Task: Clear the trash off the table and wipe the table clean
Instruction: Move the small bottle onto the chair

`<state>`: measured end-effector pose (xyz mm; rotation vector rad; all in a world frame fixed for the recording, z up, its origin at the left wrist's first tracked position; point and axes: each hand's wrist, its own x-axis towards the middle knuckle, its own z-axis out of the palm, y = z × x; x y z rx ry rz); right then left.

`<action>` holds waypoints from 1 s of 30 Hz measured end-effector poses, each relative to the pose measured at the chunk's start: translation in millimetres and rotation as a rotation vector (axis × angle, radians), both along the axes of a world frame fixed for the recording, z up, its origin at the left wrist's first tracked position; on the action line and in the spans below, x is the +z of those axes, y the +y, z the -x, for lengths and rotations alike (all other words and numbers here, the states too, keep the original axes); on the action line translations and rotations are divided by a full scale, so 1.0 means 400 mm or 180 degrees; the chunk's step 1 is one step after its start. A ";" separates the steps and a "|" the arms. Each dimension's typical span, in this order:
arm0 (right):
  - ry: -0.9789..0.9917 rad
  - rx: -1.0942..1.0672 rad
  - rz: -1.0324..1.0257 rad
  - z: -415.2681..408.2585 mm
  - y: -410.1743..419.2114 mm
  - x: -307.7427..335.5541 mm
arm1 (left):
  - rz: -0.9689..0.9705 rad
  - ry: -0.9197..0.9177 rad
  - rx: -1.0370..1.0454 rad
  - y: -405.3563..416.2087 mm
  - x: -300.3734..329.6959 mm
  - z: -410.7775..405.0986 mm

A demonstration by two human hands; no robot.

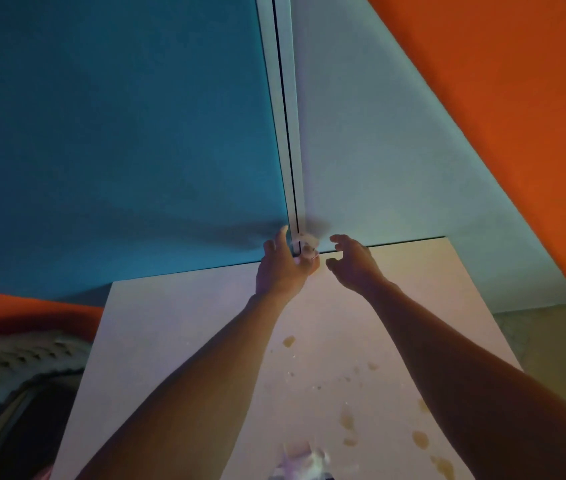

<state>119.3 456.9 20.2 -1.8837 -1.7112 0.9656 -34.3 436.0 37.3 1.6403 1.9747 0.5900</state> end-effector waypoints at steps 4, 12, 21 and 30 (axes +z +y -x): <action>-0.0086 0.0219 -0.0006 0.017 0.039 -0.062 | -0.0031 0.0030 0.0059 0.016 -0.065 -0.015; -0.0192 0.0456 -0.0198 0.050 0.036 -0.102 | -0.0223 -0.0179 0.0045 0.021 -0.101 -0.024; 0.0175 -0.0194 -0.0292 0.106 -0.092 -0.104 | -0.0289 -0.0447 -0.0003 -0.070 -0.079 -0.003; 0.0823 -0.0156 -0.0704 0.145 -0.280 0.026 | -0.0446 -0.0671 -0.0094 -0.259 0.069 0.074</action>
